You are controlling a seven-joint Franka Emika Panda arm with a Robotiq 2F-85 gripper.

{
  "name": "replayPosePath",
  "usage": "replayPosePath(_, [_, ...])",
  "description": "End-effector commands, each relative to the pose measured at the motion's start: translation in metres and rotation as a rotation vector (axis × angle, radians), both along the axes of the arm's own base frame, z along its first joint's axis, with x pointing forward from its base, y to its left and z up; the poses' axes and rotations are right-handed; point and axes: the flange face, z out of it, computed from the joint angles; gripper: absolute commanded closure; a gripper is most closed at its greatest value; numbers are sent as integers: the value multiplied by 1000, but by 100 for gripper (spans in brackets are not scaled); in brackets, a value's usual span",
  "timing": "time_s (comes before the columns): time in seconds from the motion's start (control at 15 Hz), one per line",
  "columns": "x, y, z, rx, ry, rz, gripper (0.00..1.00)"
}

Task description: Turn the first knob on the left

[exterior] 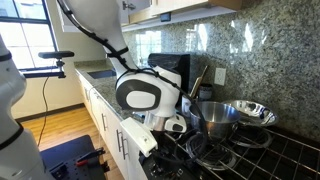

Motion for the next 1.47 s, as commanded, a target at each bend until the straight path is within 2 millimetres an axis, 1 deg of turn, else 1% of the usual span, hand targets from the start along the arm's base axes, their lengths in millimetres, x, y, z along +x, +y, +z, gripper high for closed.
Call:
replayPosePath(0.0, [6, -2, 1, 11, 14, 22, 0])
replayPosePath(0.47, [18, -1, 7, 2, -6, 30, 0])
replayPosePath(1.0, [21, -1, 7, -1, -10, 34, 0])
replayPosePath(1.07, [21, -1, 7, -2, -10, 34, 7])
replayPosePath(1.13, [21, -1, 6, -1, -10, 33, 26])
replayPosePath(1.4, [20, -2, 7, -5, -12, 32, 58])
